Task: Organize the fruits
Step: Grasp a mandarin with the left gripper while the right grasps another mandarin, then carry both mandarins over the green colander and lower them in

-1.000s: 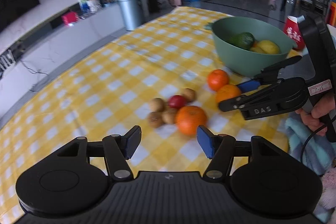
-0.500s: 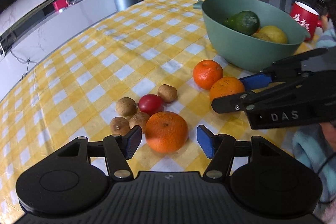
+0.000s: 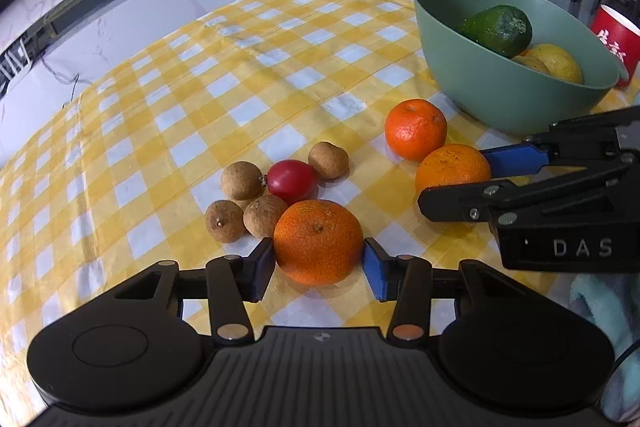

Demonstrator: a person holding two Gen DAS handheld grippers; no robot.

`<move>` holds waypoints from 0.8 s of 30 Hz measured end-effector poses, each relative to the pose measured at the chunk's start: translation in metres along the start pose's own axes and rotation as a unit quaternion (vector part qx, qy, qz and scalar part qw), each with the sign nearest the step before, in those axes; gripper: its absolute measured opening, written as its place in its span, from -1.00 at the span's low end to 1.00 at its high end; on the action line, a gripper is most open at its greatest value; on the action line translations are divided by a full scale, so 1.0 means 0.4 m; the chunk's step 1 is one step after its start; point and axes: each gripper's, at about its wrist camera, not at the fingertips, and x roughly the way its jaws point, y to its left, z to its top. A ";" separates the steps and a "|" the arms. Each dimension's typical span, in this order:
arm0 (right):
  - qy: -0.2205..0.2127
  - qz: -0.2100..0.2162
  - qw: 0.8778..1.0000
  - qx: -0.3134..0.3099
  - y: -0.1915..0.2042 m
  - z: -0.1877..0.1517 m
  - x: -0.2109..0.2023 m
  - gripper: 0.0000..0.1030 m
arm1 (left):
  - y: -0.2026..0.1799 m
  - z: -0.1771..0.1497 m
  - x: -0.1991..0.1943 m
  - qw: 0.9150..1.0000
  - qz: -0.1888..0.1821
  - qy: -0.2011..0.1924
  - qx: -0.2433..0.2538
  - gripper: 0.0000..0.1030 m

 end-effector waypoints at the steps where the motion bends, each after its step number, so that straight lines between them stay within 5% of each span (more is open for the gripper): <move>1: -0.001 0.002 1.000 0.000 0.000 0.000 -0.002 -0.17 | -0.002 0.003 0.000 1.000 0.000 0.004 -0.005 0.01; 13: -0.021 0.032 0.999 -0.003 -0.025 -0.004 -0.089 -0.18 | -0.046 0.017 -0.094 0.997 0.035 -0.011 -0.066 0.00; 24: -0.059 0.033 0.998 -0.010 -0.070 -0.001 -0.224 -0.18 | -0.114 0.080 -0.233 0.986 0.005 -0.084 -0.147 0.00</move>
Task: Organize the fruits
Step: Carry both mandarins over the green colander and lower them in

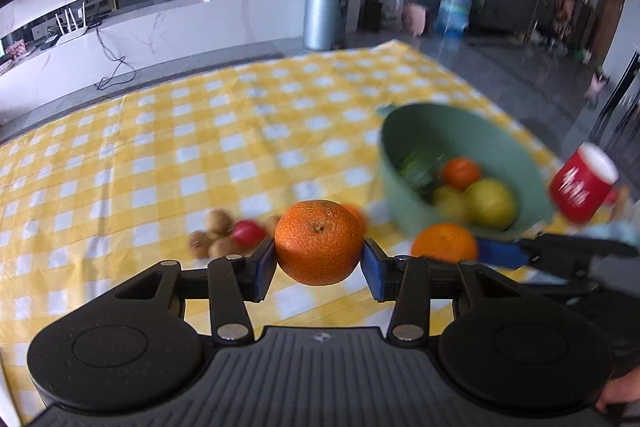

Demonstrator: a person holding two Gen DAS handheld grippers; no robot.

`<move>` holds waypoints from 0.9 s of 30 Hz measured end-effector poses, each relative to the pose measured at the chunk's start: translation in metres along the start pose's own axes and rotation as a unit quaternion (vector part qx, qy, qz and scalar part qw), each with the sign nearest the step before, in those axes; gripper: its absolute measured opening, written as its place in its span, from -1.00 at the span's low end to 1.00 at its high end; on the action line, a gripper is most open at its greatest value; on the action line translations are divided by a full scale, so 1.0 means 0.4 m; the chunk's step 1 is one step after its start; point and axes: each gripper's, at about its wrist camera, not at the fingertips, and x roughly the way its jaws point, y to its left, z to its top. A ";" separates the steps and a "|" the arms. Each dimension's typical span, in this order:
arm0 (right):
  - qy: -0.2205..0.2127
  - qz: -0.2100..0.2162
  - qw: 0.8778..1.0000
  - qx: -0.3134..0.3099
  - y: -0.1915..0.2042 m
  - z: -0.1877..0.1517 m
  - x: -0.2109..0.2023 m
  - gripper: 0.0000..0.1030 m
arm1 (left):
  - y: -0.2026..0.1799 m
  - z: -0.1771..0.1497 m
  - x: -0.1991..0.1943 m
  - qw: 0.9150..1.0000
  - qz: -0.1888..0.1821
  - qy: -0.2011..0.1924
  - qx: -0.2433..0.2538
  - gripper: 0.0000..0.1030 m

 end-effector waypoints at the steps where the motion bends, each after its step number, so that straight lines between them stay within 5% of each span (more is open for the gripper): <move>1: -0.004 -0.002 1.000 -0.002 -0.005 0.003 -0.010 -0.18 | -0.013 0.007 -0.006 1.000 -0.004 -0.004 -0.004 0.00; 13: -0.028 -0.060 0.996 -0.053 -0.113 0.070 -0.116 -0.18 | -0.161 0.092 0.007 0.998 -0.061 -0.031 -0.002 0.00; 27: 0.037 -0.116 0.973 -0.195 -0.237 0.150 -0.044 -0.18 | -0.235 0.155 0.194 0.991 -0.121 0.066 0.000 0.00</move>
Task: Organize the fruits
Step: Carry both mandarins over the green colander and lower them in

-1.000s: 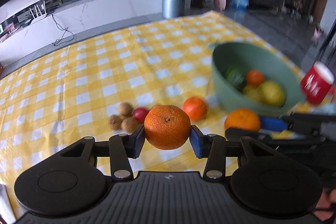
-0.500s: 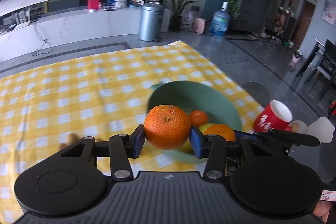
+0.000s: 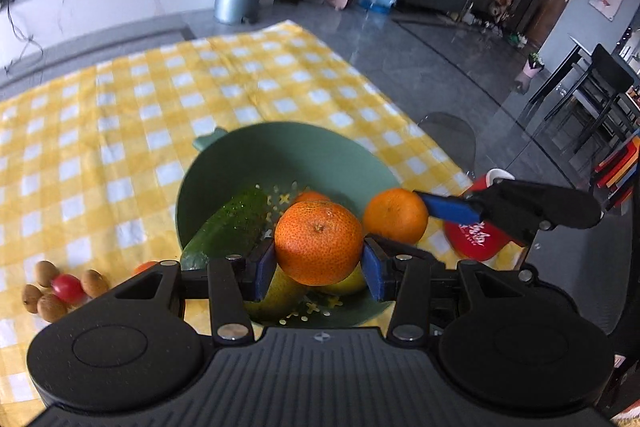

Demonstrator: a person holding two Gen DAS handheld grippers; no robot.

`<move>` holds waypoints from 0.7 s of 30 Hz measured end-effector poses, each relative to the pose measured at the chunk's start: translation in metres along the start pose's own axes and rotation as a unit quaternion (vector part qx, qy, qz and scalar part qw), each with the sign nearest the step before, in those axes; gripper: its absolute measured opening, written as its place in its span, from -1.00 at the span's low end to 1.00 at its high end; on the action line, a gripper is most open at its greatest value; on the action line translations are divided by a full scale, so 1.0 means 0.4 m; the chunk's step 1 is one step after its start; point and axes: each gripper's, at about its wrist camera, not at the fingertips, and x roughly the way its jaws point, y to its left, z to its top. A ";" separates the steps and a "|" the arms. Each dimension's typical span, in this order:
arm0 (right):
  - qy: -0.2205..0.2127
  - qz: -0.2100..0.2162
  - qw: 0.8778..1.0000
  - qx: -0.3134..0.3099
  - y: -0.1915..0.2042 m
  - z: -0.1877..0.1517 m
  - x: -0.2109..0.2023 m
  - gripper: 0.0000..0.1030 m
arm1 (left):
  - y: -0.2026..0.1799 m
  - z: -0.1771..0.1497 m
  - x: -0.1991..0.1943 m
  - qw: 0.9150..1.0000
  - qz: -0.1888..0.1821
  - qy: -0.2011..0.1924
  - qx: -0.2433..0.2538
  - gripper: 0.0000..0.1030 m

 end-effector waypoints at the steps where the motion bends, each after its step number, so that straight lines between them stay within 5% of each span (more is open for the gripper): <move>1: 0.005 0.000 1.000 -0.007 -0.008 0.002 0.011 -0.18 | 0.005 0.004 0.011 1.000 -0.002 0.005 -0.002 0.00; 9: 0.032 0.009 0.999 -0.031 -0.024 0.021 0.084 -0.18 | 0.040 0.021 0.076 0.999 -0.016 0.035 -0.030 0.00; 21: 0.056 0.005 0.998 -0.008 -0.028 0.020 0.110 -0.18 | -0.003 0.042 0.106 0.998 0.009 0.051 0.031 0.00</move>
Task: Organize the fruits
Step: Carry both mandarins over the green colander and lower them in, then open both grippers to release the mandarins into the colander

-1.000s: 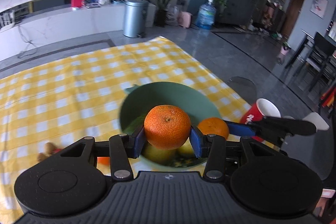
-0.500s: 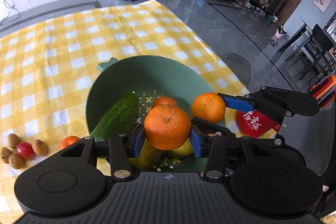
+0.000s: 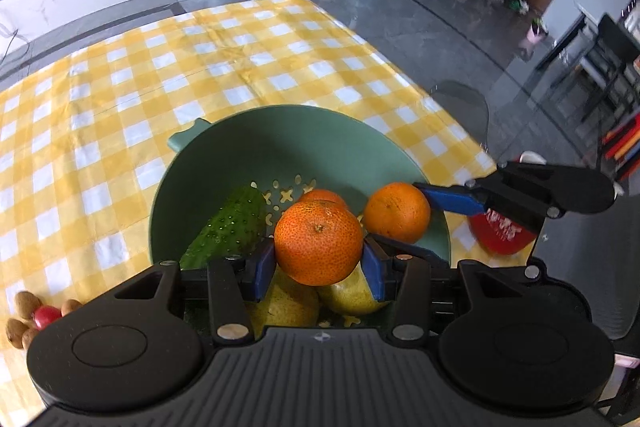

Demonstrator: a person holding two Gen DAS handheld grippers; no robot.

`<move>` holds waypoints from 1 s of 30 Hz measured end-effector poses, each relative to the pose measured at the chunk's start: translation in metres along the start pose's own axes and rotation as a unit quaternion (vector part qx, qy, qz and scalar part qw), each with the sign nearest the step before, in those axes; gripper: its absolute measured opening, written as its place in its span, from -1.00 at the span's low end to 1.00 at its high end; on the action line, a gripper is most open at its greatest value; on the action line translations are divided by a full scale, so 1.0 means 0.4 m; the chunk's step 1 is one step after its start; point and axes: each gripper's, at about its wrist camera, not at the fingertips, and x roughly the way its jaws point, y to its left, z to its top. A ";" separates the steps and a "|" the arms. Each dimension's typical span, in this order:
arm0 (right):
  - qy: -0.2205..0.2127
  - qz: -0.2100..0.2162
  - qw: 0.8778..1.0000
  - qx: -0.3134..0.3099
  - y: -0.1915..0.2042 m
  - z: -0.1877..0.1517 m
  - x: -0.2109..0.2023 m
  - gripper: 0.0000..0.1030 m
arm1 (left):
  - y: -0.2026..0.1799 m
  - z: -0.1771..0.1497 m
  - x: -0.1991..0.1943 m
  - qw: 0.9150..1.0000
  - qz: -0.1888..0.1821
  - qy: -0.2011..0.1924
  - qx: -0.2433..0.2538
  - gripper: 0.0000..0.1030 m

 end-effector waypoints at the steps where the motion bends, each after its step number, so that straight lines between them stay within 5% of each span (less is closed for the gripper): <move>1: 0.002 0.000 1.000 -0.003 0.003 0.000 0.001 -0.18 | -0.005 0.001 0.004 1.000 0.005 0.003 0.007 0.00; 20: 0.017 0.009 1.000 -0.001 -0.002 0.003 0.016 -0.15 | -0.014 0.025 0.045 0.998 0.032 0.048 0.020 0.04; 30: 0.010 0.010 1.000 0.011 -0.010 0.001 0.012 -0.12 | -0.001 0.026 0.027 0.999 0.021 0.030 -0.005 0.34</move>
